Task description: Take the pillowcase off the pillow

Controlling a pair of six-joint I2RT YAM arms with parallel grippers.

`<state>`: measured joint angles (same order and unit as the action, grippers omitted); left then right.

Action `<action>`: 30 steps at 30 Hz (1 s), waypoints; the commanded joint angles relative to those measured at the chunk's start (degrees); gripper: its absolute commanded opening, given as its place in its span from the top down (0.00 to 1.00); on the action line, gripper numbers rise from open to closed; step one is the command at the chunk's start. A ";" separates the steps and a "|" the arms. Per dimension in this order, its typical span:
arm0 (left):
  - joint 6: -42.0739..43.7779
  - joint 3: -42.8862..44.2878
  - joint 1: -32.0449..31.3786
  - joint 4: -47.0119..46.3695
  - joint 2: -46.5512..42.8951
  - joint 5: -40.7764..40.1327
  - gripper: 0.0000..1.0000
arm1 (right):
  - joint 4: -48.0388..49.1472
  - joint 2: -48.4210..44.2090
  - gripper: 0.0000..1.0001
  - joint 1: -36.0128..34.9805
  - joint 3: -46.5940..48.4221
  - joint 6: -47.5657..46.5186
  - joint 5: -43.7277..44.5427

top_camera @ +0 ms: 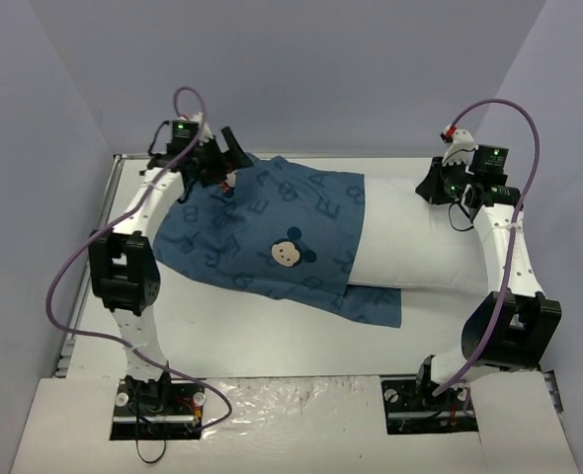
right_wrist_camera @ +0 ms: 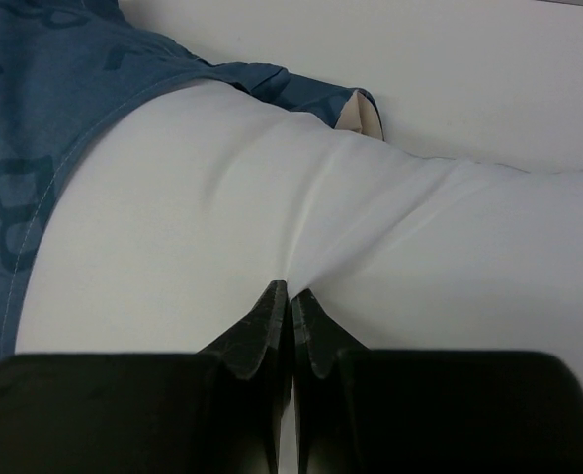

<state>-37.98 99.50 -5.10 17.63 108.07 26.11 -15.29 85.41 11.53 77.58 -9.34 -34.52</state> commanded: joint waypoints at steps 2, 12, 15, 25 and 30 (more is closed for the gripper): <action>-1.12 10.25 -5.78 11.36 4.49 -6.63 0.06 | 1.75 -2.96 1.00 -0.10 -0.41 -1.90 -1.43; -11.14 41.91 -12.30 34.23 23.94 -24.78 0.06 | 1.67 -3.40 1.00 -1.95 -2.26 -3.05 -0.81; -14.75 38.93 -12.21 28.19 23.59 -25.58 0.06 | 1.67 -3.32 1.00 -2.21 -2.87 -2.96 -0.90; -14.06 43.61 -12.65 29.06 29.59 -24.53 0.10 | 1.75 -3.32 1.00 -2.92 -3.67 -3.05 -0.98; -12.22 31.12 -9.67 22.45 23.16 -25.49 0.85 | 1.75 -3.32 1.00 -2.83 -2.00 -2.79 -0.98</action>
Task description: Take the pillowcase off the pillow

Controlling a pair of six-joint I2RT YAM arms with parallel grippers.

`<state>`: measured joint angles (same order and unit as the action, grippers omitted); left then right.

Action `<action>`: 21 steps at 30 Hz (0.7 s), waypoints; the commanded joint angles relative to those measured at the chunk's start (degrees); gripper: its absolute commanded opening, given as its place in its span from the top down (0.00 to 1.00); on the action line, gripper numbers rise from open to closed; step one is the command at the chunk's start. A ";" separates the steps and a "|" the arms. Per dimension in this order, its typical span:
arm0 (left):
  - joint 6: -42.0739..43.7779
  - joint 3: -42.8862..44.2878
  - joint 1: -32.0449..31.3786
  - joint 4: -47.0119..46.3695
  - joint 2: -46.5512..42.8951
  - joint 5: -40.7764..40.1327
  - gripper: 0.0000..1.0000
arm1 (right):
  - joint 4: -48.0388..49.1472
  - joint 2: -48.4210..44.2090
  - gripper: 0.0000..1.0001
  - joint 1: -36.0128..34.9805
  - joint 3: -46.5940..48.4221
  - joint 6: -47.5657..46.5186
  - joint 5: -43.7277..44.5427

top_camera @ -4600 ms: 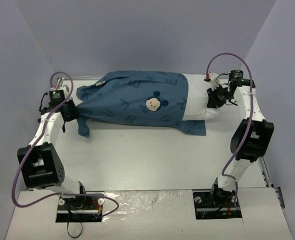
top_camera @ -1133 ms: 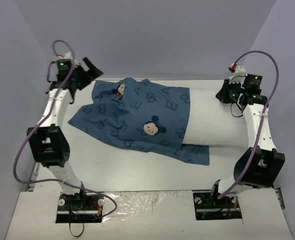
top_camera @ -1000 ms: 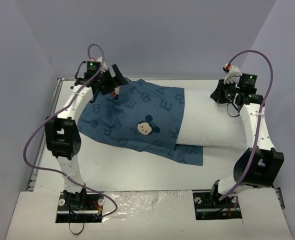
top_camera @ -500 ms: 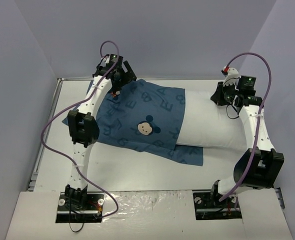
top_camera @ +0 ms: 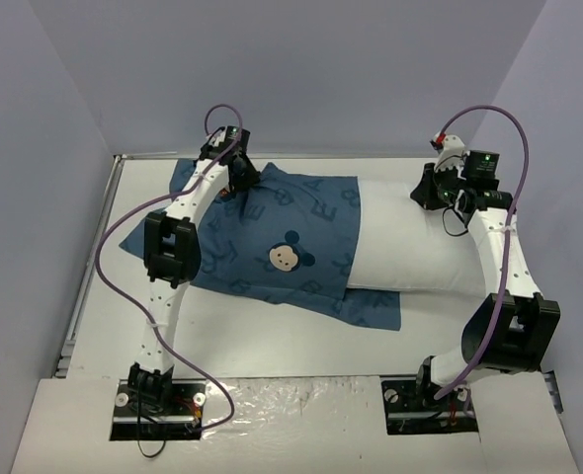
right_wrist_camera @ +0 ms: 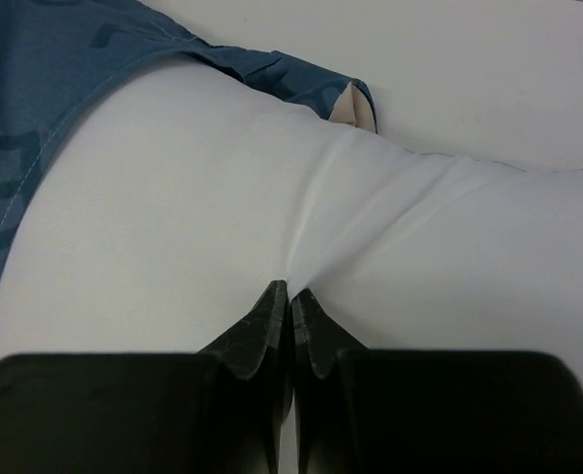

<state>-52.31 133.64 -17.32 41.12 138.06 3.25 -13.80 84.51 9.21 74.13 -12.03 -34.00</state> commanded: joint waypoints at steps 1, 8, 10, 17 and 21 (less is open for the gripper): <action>3.35 -4.17 3.34 -1.22 -9.10 -4.20 0.93 | 0.27 -2.42 1.00 -0.34 2.33 -0.01 -1.60; 10.56 -15.50 11.77 -4.37 -23.61 -10.79 0.98 | 1.06 -2.25 1.00 2.29 7.25 1.22 -0.72; 11.00 -21.89 15.81 -6.22 -29.41 -11.24 0.98 | 1.84 -2.25 1.00 3.44 8.05 1.66 -0.19; 10.57 -38.08 28.56 -12.21 -41.37 -8.61 0.98 | 2.38 -1.98 1.00 6.87 8.05 1.66 0.60; 11.62 -43.63 32.87 -13.00 -45.15 -7.56 0.98 | 2.55 -3.30 1.00 8.62 6.48 1.57 2.45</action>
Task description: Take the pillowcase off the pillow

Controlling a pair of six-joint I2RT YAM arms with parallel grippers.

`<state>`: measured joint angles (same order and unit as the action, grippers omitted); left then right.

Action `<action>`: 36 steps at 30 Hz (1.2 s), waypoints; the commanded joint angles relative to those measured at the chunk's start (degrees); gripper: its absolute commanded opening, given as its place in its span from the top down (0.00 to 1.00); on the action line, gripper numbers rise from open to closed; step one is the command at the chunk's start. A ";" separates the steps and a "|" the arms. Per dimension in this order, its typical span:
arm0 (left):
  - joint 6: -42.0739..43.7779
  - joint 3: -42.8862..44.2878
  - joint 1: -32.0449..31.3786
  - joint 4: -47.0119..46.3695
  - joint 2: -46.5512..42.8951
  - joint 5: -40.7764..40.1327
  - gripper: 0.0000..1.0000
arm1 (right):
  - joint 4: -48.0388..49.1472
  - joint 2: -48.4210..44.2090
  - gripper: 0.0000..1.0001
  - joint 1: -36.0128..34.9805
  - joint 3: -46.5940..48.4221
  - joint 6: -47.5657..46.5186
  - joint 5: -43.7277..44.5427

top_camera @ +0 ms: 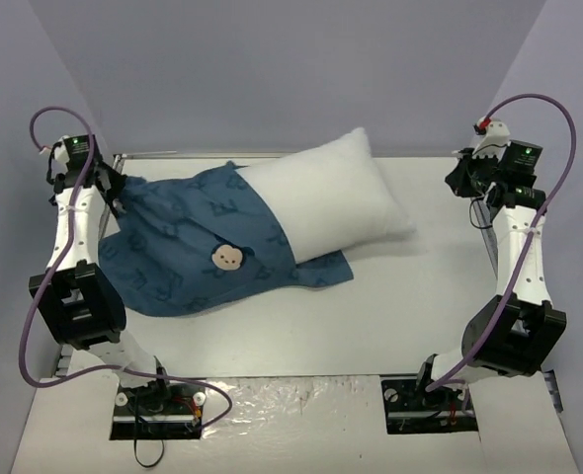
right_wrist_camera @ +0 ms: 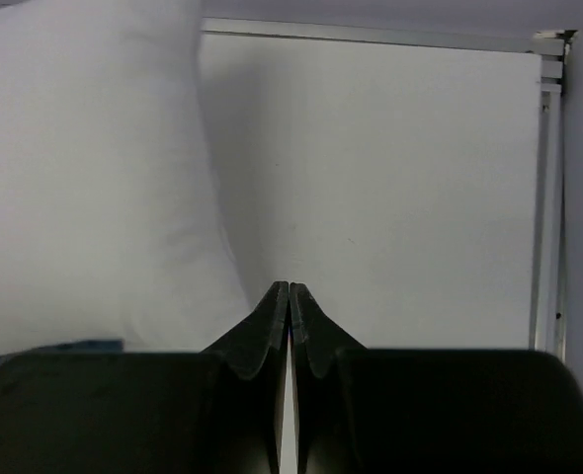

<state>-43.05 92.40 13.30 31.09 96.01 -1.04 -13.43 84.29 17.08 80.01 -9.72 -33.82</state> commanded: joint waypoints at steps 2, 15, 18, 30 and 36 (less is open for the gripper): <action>2.35 -4.06 3.92 -3.93 -3.81 -2.31 0.98 | 2.01 -3.87 1.00 2.08 -0.37 -0.83 2.01; 5.25 -2.22 -4.16 -4.28 3.57 8.77 0.98 | 12.80 7.19 0.00 -13.92 2.08 12.31 -10.74; 6.04 -3.10 -4.25 -3.59 3.14 9.04 0.98 | 23.68 13.43 0.00 -14.79 5.24 27.34 -11.53; 6.92 -4.51 -7.50 -1.91 2.61 8.33 0.98 | 20.38 31.63 0.00 -23.41 17.03 24.76 -3.89; 6.84 -3.55 -8.55 -1.47 3.40 7.63 0.98 | 15.02 33.83 0.00 -25.07 14.65 16.85 -0.91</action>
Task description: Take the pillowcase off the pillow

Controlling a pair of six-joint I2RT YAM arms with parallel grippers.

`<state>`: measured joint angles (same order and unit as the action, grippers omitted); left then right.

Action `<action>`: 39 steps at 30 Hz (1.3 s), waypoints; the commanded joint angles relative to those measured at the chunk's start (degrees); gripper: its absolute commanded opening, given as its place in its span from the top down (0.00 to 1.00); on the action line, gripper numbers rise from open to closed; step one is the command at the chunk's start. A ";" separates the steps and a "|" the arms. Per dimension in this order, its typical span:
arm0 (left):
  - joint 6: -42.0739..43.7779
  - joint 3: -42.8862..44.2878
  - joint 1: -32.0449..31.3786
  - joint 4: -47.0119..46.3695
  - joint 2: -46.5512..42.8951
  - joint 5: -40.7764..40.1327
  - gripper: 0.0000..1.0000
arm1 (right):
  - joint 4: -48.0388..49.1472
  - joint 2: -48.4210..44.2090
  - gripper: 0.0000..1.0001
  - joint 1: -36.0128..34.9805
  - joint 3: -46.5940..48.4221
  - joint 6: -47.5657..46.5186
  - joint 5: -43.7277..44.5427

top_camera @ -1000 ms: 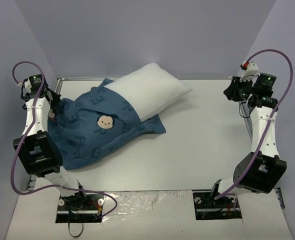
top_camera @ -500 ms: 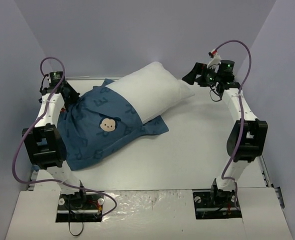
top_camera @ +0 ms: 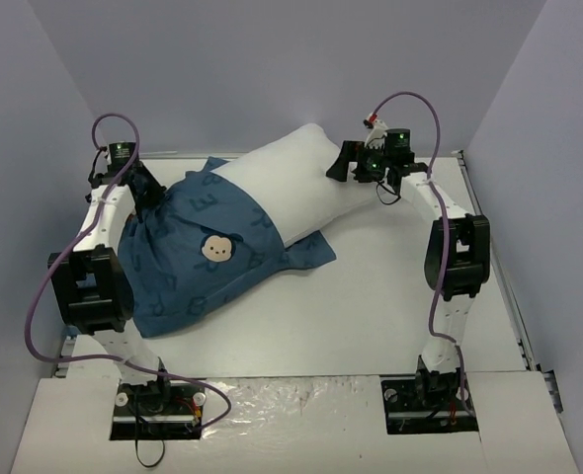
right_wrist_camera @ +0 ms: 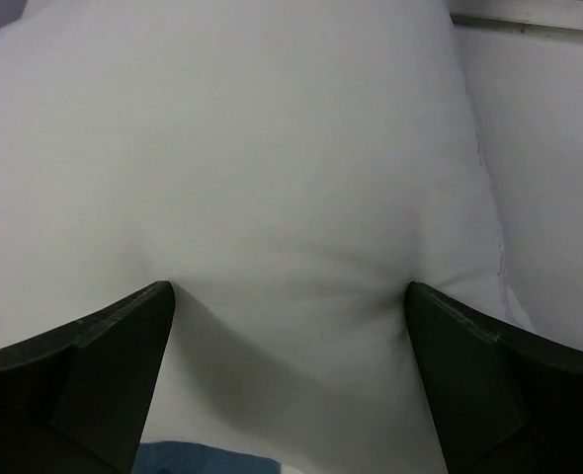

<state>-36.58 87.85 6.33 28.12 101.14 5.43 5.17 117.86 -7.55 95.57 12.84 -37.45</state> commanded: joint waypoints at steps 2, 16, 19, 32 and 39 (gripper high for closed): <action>0.37 1.62 -1.76 1.68 -1.22 1.07 0.98 | -4.55 -0.09 0.16 -1.84 -2.93 -9.84 6.33; 2.04 4.53 0.79 2.04 -1.47 1.25 0.98 | -11.67 -15.45 1.00 14.03 -13.11 -17.58 1.41; 1.69 3.12 2.63 0.63 -2.70 1.51 0.98 | -12.46 -20.91 1.00 23.44 -16.46 -19.07 1.15; 2.91 3.11 3.60 -0.26 0.37 3.45 0.98 | -21.78 -32.96 1.00 32.69 -30.71 -33.23 0.10; 12.89 10.74 0.63 3.35 -0.94 5.90 0.26 | -31.87 -33.84 0.45 30.85 -20.27 -44.71 -6.82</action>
<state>-30.76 92.16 8.19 31.44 102.89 12.05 -19.77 86.13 24.16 68.93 -22.09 -40.93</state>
